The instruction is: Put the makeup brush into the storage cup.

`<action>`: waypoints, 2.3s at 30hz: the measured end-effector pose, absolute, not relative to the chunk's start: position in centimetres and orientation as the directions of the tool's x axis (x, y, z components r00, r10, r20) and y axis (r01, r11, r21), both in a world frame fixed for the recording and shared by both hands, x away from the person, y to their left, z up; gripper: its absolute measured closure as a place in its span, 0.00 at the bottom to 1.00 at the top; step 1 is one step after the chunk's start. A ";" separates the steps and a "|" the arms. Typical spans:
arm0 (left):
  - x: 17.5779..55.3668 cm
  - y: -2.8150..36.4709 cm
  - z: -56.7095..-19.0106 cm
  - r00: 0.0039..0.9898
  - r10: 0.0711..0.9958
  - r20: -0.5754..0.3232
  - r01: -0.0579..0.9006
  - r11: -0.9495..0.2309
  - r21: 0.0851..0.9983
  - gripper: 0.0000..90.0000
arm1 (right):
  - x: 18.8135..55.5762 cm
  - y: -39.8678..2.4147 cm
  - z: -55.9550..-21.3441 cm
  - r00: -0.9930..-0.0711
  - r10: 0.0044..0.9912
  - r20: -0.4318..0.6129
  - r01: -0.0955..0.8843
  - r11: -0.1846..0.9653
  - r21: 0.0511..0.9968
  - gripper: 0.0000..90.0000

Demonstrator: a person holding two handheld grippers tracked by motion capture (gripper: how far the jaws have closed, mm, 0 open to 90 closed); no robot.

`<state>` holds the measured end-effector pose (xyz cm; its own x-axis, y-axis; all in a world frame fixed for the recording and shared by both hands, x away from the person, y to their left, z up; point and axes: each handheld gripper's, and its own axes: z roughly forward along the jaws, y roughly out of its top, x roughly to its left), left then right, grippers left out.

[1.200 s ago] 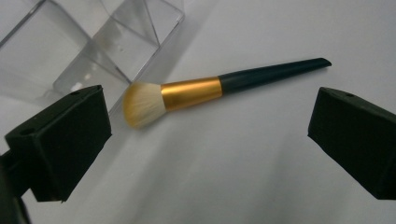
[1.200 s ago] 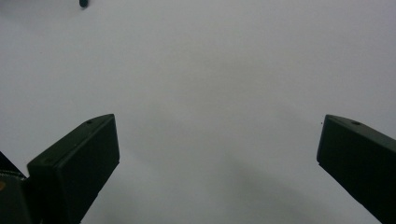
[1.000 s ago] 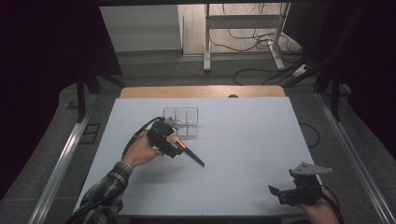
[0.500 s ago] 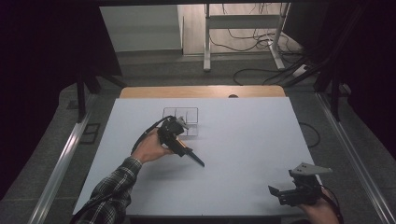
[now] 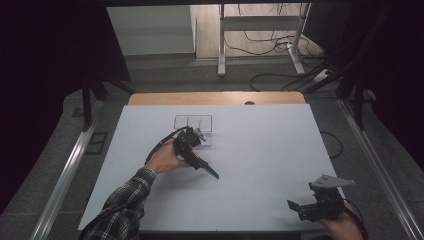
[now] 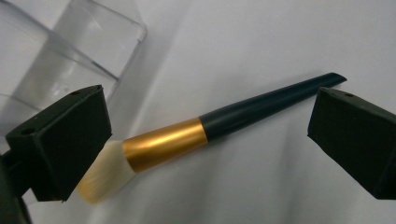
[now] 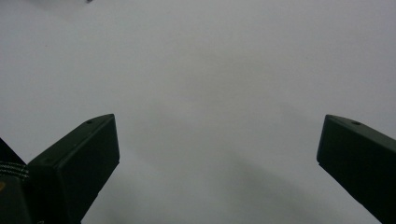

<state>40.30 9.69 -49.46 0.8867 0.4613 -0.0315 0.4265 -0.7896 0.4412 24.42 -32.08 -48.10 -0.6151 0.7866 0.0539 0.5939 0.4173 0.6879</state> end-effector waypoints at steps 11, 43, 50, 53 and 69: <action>40.5 9.3 -50.9 0.896 0.441 -0.047 0.420 -0.809 0.412 0.03 | 24.4 -32.1 -48.1 -0.617 0.785 0.053 0.595 0.422 0.685 0.00; 39.6 10.6 -51.1 0.919 0.389 -0.062 0.379 -0.832 0.405 0.82 | 24.3 -32.1 -48.1 -0.617 0.786 0.045 0.596 0.429 0.679 0.00; 39.4 10.8 -50.8 0.917 0.391 -0.073 0.383 -0.819 0.426 0.82 | 24.3 -32.1 -48.1 -0.617 0.785 0.045 0.596 0.430 0.678 0.00; 39.4 10.9 -50.4 0.915 0.395 -0.078 0.388 -0.811 0.437 0.82 | 24.3 -32.1 -48.1 -0.618 0.785 0.046 0.596 0.429 0.678 0.00; 38.4 11.3 -48.6 0.909 0.405 -0.094 0.395 -0.772 0.498 0.82 | 24.3 -32.1 -48.1 -0.616 0.786 0.046 0.596 0.427 0.680 0.00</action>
